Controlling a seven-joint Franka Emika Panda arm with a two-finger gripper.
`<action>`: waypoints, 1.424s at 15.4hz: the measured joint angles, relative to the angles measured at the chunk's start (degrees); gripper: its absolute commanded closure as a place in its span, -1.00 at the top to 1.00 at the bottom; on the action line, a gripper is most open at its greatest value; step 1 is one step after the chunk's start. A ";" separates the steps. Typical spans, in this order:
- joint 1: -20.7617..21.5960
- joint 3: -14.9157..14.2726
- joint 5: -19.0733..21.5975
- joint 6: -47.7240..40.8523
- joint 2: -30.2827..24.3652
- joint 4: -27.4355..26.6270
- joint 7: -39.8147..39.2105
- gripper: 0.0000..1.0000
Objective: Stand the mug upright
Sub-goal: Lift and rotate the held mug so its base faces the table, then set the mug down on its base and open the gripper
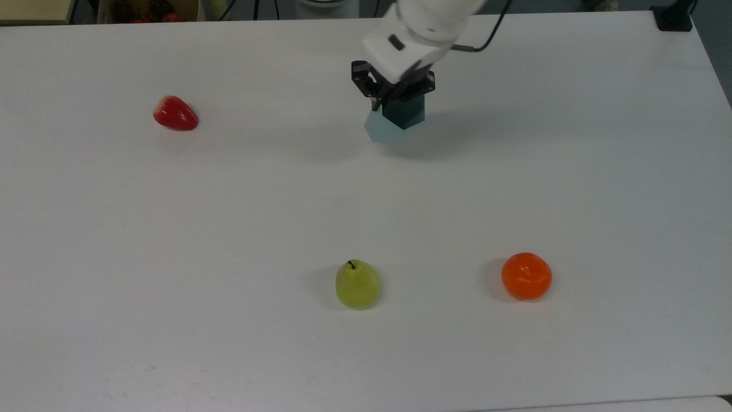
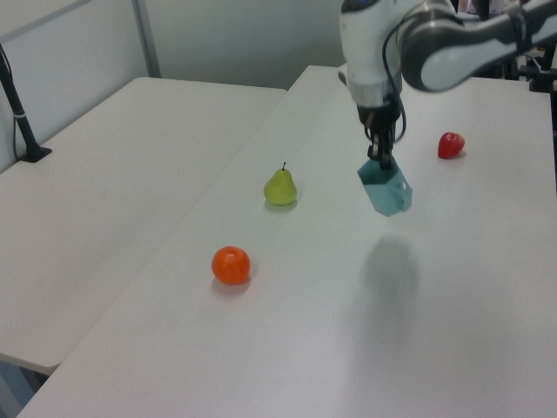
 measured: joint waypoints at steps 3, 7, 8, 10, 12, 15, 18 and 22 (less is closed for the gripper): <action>-1.23 -3.32 8.86 2.13 -2.00 0.01 -7.49 -1.00; -1.47 -6.21 14.95 7.63 -2.72 -2.42 -16.75 -1.00; -1.50 -6.48 15.37 10.55 -2.64 -3.98 -18.22 -1.00; -1.56 -6.65 15.58 16.63 -2.23 -7.06 -20.57 -1.00; -1.63 -6.70 15.58 20.70 -1.45 -9.22 -24.25 -1.00; -1.78 -6.81 15.58 22.36 -0.11 -10.05 -31.60 -1.00; -2.00 -6.89 15.58 22.93 0.85 -10.06 -36.55 -1.00; -2.40 -6.90 15.58 23.99 1.59 -10.07 -42.96 -0.69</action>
